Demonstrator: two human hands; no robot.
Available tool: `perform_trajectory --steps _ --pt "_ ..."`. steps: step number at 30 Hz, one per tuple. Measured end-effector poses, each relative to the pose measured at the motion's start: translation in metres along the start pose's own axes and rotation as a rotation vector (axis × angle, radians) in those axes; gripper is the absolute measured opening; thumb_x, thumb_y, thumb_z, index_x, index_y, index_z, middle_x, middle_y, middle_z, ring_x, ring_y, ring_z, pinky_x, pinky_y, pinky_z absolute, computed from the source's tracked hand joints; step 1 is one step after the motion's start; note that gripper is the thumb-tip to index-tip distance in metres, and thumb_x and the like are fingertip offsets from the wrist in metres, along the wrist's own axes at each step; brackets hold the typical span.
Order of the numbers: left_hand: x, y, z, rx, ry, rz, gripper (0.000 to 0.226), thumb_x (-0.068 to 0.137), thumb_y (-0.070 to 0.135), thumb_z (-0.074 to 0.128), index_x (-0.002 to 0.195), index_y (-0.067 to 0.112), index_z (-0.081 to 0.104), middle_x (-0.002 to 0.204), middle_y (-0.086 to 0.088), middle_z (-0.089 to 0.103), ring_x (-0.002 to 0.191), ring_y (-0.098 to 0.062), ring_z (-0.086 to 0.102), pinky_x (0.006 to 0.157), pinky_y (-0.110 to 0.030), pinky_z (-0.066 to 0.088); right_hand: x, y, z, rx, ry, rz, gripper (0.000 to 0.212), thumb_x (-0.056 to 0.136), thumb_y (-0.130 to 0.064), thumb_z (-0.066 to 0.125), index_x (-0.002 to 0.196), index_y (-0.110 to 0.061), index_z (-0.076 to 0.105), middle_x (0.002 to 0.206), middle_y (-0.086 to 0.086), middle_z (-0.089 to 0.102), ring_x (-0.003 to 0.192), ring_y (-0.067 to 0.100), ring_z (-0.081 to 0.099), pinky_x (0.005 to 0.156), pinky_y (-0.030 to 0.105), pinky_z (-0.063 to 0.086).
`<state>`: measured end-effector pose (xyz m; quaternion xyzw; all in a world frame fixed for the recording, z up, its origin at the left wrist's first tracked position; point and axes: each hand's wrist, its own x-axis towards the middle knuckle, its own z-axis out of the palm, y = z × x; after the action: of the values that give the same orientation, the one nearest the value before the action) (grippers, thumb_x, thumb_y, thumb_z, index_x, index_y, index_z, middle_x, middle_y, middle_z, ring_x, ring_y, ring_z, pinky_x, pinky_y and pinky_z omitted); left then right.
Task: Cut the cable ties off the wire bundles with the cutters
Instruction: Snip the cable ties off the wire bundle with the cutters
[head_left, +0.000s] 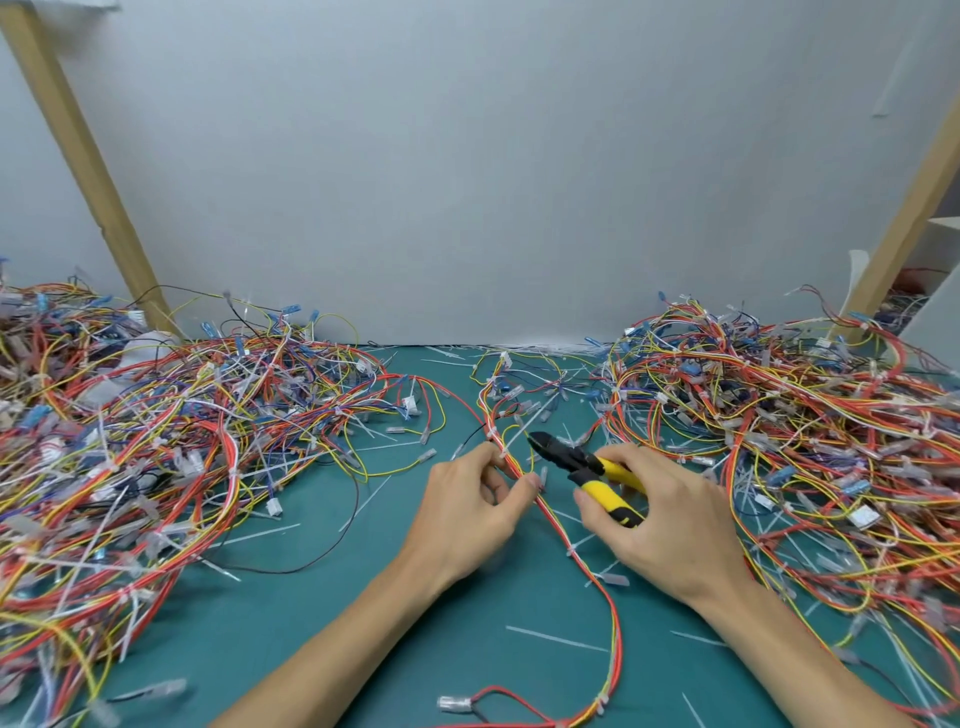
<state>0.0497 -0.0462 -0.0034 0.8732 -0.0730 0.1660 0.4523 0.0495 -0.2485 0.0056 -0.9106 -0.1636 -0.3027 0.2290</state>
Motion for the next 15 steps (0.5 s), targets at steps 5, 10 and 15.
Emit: perform_trajectory --steps 5,10,15 --pt "0.0005 0.0014 -0.0018 -0.073 -0.022 -0.054 0.009 0.088 0.025 0.06 0.086 0.017 0.059 0.064 0.003 0.063 0.052 -0.01 0.053 0.059 -0.027 0.046 0.0026 0.0054 0.0019 -0.107 -0.07 0.002 0.036 0.071 -0.059 0.056 0.096 -0.035 0.065 0.086 -0.018 0.064 0.085 0.011 0.061 0.066 0.023 0.037" --pt "-0.0007 0.0013 -0.0034 -0.163 -0.095 -0.059 0.021 0.096 0.014 0.047 0.111 0.026 0.053 0.086 0.014 0.074 0.042 -0.014 0.057 0.059 -0.03 0.053 0.0053 0.0055 0.0076 -0.077 -0.083 -0.054 0.042 0.073 -0.053 0.062 0.105 -0.026 0.064 0.097 -0.012 0.064 0.094 0.016 0.057 0.083 0.027 0.037" --pt "0.0004 -0.0004 -0.004 -0.226 -0.17 -0.065 0.018 0.101 0.019 0.046 0.116 0.022 0.056 0.082 0.012 0.075 0.031 -0.015 0.048 0.045 -0.021 0.043 0.005 0.0045 0.0077 -0.067 -0.103 -0.05 0.045 0.074 -0.055 0.06 0.108 -0.026 0.063 0.102 -0.012 0.062 0.098 0.014 0.054 0.087 0.029 0.039"
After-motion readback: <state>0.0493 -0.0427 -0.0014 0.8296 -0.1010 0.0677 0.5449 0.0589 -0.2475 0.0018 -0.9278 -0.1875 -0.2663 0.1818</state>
